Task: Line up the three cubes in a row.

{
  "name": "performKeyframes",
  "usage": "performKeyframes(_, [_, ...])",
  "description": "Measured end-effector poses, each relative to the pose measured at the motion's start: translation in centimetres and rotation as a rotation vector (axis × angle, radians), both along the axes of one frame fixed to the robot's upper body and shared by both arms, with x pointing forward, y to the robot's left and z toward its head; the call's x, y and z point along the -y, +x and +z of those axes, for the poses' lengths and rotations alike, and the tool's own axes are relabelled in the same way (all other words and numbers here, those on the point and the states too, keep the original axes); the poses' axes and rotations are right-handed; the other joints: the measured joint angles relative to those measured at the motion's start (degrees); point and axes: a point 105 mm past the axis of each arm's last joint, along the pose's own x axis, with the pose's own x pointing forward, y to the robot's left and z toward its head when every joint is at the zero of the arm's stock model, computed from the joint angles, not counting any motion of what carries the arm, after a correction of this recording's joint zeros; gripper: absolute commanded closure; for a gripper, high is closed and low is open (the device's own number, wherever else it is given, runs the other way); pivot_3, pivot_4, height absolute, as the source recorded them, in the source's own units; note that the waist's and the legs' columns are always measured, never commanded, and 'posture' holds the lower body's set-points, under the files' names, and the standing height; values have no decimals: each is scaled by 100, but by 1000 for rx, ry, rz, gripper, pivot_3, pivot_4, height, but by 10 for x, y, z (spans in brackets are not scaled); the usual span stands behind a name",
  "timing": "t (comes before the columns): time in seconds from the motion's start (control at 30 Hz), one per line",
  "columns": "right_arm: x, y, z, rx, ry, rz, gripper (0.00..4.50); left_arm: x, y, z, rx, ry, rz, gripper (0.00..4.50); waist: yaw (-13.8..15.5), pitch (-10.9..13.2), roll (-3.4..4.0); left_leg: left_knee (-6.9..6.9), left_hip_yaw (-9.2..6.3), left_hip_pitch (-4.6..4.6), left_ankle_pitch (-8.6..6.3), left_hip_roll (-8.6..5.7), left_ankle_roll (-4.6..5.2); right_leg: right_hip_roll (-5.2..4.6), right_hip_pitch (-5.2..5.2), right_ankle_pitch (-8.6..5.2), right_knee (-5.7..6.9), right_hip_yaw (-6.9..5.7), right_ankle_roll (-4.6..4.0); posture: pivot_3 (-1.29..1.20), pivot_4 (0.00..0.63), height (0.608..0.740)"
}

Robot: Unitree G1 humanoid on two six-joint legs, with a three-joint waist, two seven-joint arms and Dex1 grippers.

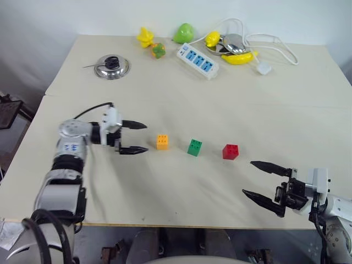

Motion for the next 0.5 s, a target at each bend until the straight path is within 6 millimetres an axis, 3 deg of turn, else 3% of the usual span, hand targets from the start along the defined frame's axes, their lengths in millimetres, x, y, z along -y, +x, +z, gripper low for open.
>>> performKeyframes(0.13, [10,2,10,29,25,-21,0,-21,-35,-14,-87,3,27,36,-30,2,3,-1,1,7,-3,6,-5,1,1,-1,2,5,-2,0,150,740])
performKeyframes(0.2, [15,4,15,54,34,-28,0,-25,-50,-10,-90,-43,37,36,-10,3,3,2,0,8,-3,9,-5,0,4,-1,1,6,-3,0,150,740])
performKeyframes(0.33, [26,12,23,97,34,-35,0,-32,-60,5,-23,-83,135,36,41,5,6,3,-12,17,-6,1,-9,-20,13,-2,4,4,-5,0,150,740])
performKeyframes(0.5, [38,12,14,60,21,-16,0,-33,-62,1,56,-67,237,36,21,8,16,-5,-7,15,-7,-1,-12,-18,10,-2,-1,0,-6,0,150,740])
